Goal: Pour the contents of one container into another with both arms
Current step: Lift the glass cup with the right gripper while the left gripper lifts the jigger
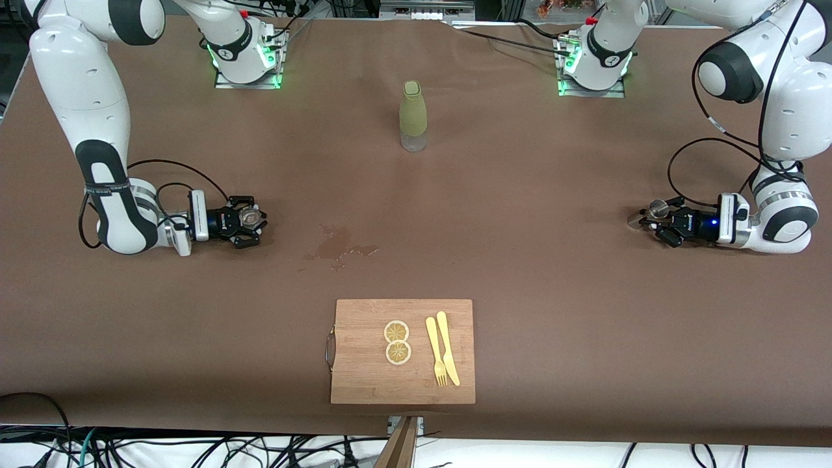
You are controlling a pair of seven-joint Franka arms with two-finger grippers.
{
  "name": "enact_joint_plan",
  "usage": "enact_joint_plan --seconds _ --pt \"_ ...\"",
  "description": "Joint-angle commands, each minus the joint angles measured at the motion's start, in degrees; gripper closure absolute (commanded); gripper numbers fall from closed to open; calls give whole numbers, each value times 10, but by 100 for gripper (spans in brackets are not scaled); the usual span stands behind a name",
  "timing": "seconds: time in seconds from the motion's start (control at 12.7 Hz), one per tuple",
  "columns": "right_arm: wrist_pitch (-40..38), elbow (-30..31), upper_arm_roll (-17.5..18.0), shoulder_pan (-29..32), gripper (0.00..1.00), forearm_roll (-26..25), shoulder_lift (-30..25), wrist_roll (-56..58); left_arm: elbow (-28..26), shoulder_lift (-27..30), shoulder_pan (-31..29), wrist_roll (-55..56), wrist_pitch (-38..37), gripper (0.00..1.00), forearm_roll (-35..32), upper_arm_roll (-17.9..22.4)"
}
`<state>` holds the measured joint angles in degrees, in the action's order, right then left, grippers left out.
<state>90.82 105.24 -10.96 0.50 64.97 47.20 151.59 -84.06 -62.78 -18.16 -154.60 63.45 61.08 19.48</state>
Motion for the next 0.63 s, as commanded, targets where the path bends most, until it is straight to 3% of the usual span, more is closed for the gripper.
enact_joint_plan --seconds 0.0,0.24,0.55 --pt "-13 -13 13 9 84 9 -7 -36 -6 21 53 10 9 100 17 0" --pt "-10 -11 36 22 84 9 -35 -93 -8 33 141 45 15 100 88 -6" --pt "15 -7 73 22 84 9 -87 -196 -7 35 250 103 97 100 198 -14"
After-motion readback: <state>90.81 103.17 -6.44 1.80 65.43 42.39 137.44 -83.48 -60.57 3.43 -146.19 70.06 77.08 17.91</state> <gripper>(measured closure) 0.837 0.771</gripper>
